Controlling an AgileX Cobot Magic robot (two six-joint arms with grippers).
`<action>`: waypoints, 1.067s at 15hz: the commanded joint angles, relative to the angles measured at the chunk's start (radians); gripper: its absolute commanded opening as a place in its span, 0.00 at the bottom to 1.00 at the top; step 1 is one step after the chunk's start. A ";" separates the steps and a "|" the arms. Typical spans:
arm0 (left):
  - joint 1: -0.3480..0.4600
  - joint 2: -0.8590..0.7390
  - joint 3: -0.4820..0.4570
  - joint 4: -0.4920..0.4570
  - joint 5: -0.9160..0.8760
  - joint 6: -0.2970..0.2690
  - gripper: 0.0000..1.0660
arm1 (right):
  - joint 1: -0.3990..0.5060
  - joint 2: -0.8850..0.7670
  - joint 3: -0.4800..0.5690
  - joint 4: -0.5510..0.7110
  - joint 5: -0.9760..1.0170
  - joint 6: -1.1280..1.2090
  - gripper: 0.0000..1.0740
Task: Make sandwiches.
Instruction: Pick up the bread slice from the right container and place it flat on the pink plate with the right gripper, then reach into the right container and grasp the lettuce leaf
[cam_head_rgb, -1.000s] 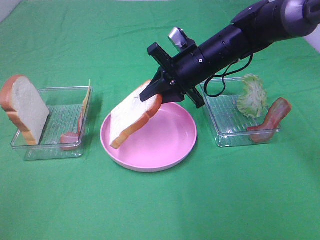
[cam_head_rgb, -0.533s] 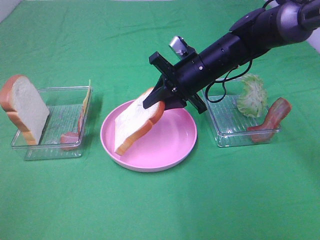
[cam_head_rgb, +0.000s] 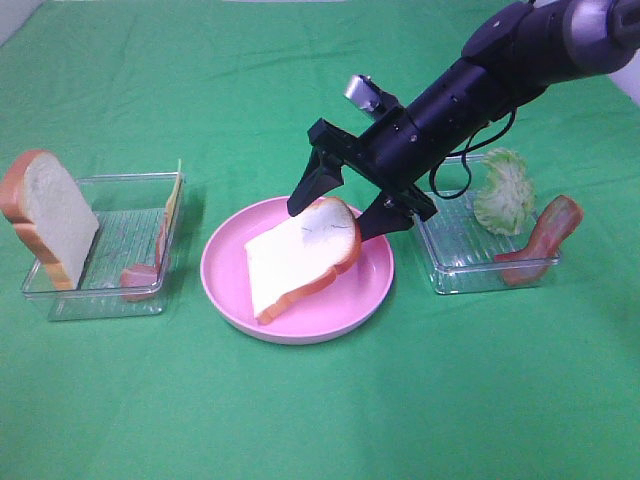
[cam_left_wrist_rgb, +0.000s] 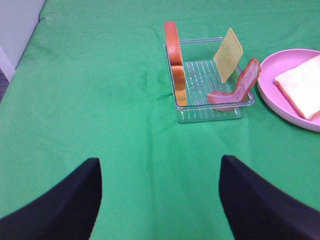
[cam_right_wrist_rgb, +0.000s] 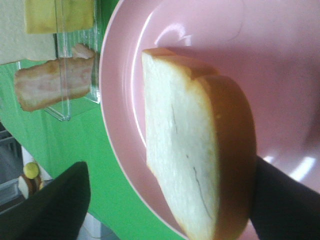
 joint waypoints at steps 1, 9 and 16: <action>0.001 -0.019 0.001 -0.003 -0.009 0.001 0.60 | -0.001 -0.052 -0.018 -0.152 0.008 0.061 0.72; 0.001 -0.019 0.001 -0.003 -0.009 0.002 0.60 | -0.001 -0.276 -0.037 -0.701 0.077 0.308 0.71; 0.001 -0.019 0.001 -0.003 -0.009 0.002 0.60 | -0.112 -0.289 -0.037 -0.883 0.180 0.400 0.71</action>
